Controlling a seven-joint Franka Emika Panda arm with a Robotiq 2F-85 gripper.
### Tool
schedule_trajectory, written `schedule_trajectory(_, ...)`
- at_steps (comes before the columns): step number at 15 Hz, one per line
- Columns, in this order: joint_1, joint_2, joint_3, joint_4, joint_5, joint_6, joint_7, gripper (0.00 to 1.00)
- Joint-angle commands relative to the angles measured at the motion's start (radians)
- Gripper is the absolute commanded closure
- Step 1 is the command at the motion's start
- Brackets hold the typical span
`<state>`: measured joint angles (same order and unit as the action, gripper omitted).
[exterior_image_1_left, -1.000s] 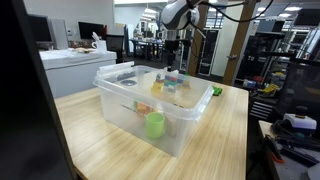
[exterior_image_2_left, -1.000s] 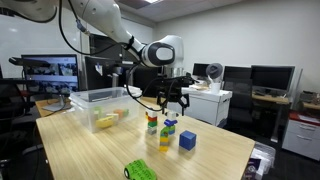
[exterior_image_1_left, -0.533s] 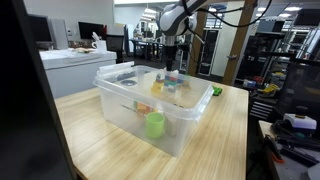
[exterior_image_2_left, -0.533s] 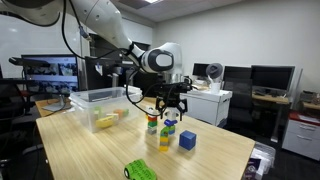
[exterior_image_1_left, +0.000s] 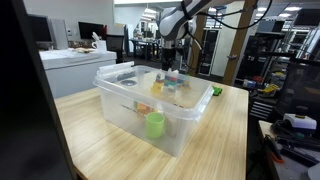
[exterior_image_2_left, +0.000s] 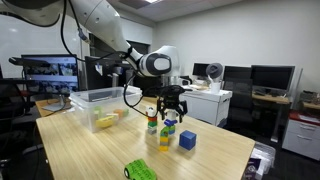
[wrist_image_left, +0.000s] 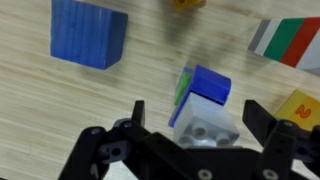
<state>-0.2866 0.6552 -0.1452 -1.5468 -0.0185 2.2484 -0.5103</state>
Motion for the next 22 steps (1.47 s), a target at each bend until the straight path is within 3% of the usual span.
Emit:
schedule_trajectory(1, 0.015, -0.039, -0.005, -0.069, -0.046, 0.034, 0.122, 0.0)
schedule_trajectory(3, 0.017, -0.038, -0.007, -0.075, -0.052, 0.026, 0.17, 0.29)
schedule_trajectory(4, 0.018, -0.039, -0.007, -0.076, -0.055, 0.027, 0.188, 0.38)
schedule_trajectory(11, 0.017, -0.039, -0.011, -0.075, -0.057, 0.022, 0.242, 0.87)
schedule_trajectory(17, 0.016, -0.047, -0.01, -0.062, -0.053, 0.001, 0.253, 0.88)
schedule_trajectory(22, 0.004, -0.127, 0.009, -0.023, -0.012, -0.124, 0.242, 0.88)
